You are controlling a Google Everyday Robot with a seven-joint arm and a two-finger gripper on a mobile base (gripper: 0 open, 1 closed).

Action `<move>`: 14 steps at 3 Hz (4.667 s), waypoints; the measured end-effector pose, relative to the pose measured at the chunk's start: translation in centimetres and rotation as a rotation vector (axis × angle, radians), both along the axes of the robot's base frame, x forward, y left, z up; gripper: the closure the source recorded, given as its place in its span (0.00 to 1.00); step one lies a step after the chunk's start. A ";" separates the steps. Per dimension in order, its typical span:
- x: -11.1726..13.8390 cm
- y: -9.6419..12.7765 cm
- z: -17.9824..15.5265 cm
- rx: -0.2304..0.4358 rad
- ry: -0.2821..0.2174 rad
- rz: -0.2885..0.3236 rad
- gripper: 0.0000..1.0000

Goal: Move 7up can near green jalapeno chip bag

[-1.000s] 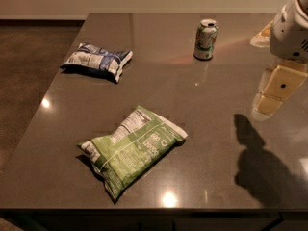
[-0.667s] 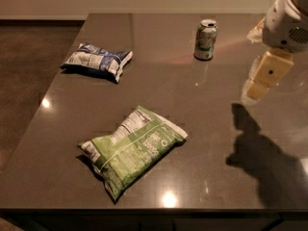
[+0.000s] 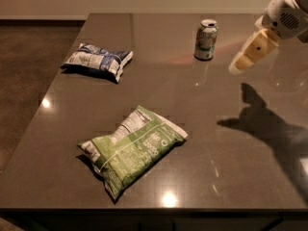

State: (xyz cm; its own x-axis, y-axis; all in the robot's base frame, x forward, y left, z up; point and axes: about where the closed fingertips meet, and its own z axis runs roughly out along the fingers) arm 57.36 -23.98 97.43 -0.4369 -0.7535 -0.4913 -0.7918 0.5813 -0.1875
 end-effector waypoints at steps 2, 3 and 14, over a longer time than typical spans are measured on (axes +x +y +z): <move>7.9 -0.4 -1.0 0.179 -0.039 -0.127 0.00; 11.9 0.5 -2.0 0.248 -0.040 -0.149 0.00; 6.4 11.3 3.2 0.229 -0.097 0.080 1.00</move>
Offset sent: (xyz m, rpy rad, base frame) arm 0.1330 -0.0036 -0.0099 0.2932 -0.0557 -0.1820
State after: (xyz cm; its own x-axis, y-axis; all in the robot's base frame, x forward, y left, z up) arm 63.77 -12.68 100.62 -0.3231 -0.6480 -0.6897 -0.8214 0.5539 -0.1356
